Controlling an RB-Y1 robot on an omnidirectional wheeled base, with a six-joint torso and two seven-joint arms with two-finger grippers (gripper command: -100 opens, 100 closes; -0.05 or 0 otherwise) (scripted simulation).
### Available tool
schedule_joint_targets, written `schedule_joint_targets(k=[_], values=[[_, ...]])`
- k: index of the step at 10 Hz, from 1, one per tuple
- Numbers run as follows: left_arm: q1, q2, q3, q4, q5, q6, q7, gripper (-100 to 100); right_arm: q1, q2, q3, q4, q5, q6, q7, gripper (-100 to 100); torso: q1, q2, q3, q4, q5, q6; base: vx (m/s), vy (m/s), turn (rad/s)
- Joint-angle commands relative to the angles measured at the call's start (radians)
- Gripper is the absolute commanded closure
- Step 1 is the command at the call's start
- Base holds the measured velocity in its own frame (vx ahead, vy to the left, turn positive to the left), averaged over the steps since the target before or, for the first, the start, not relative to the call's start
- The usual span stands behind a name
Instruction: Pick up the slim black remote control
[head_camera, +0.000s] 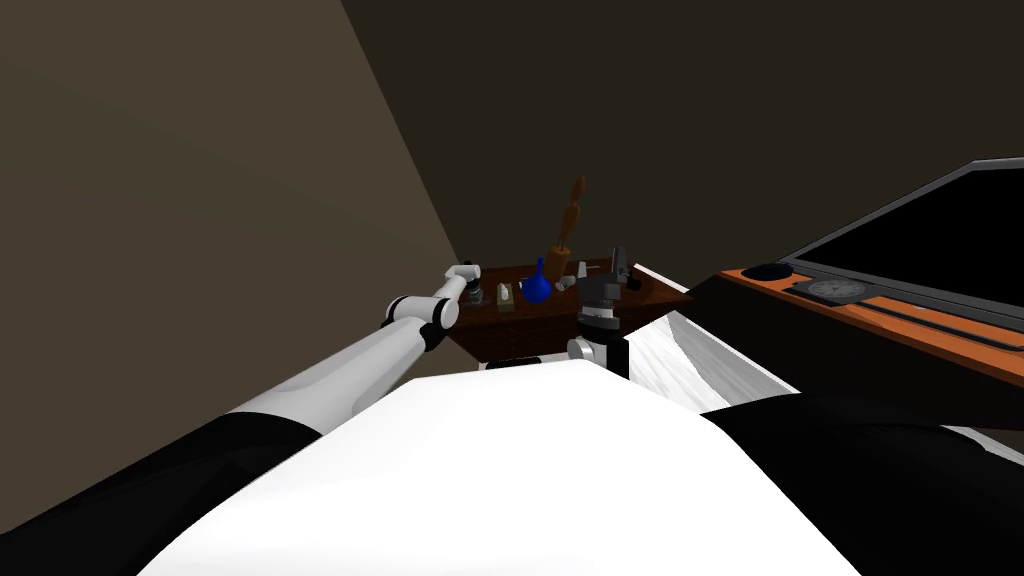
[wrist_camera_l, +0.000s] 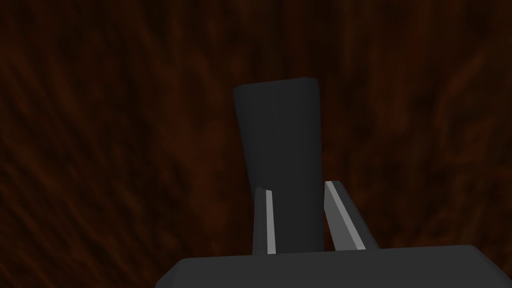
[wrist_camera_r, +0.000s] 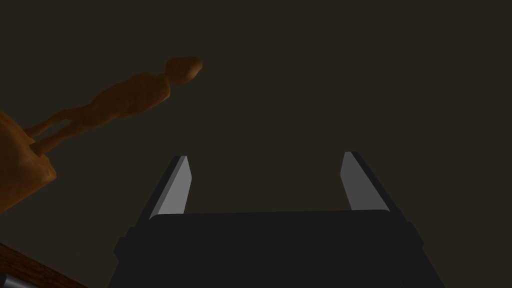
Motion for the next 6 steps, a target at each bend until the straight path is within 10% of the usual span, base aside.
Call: schedule_joint_targets(k=[1,5,6], values=[[-0.006,0.001,0.001,-0.023,0.000,0.030,0.002,100,0.000,0.000,0.000,0.000,0.000,0.000,0.000,0,0.000,0.000,0.000,0.000,0.000,0.000,0.012,-0.003,0.000],[-0.015,0.003,0.002,-0.037,0.000,0.053,0.003,100,0.000,0.000,0.000,0.000,0.000,0.000,0.000,0,0.000,0.000,0.000,0.000,0.000,0.000,0.000,0.000,0.000],[-0.015,0.003,0.002,-0.035,0.000,0.051,0.003,0,0.000,0.000,0.000,0.000,0.000,0.000,0.000,0,0.000,0.000,0.000,0.000,0.000,0.000,0.000,0.000,0.000]])
